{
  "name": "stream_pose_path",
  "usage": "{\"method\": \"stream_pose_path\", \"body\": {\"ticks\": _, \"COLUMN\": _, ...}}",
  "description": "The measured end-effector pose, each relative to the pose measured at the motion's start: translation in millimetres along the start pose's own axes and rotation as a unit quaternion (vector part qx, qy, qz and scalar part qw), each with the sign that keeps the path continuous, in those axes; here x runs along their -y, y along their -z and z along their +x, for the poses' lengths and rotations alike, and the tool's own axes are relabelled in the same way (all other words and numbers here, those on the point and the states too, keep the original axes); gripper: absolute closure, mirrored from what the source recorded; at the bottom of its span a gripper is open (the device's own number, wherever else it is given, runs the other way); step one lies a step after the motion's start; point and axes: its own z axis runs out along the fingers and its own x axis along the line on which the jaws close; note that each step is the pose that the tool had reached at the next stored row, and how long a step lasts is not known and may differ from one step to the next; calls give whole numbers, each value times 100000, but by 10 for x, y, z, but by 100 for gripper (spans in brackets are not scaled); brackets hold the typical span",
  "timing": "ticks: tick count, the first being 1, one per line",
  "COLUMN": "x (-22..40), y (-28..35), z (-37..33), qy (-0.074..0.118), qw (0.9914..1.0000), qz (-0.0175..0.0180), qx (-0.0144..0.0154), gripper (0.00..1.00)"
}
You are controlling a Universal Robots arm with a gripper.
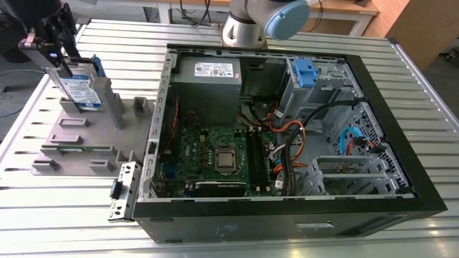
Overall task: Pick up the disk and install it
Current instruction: 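Pick up the disk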
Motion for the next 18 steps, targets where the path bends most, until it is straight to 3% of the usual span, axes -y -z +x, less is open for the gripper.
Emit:
{"method": "stream_pose_path", "body": {"ticks": 12, "x": 1, "y": -1, "z": -10, "qy": 1, "qw": 100000, "qz": 0, "qx": 1, "gripper": 42}}
{"method": "stream_pose_path", "body": {"ticks": 18, "x": 4, "y": -3, "z": -10, "qy": -1077, "qw": 99994, "qz": 29, "qx": 10, "gripper": 42}}
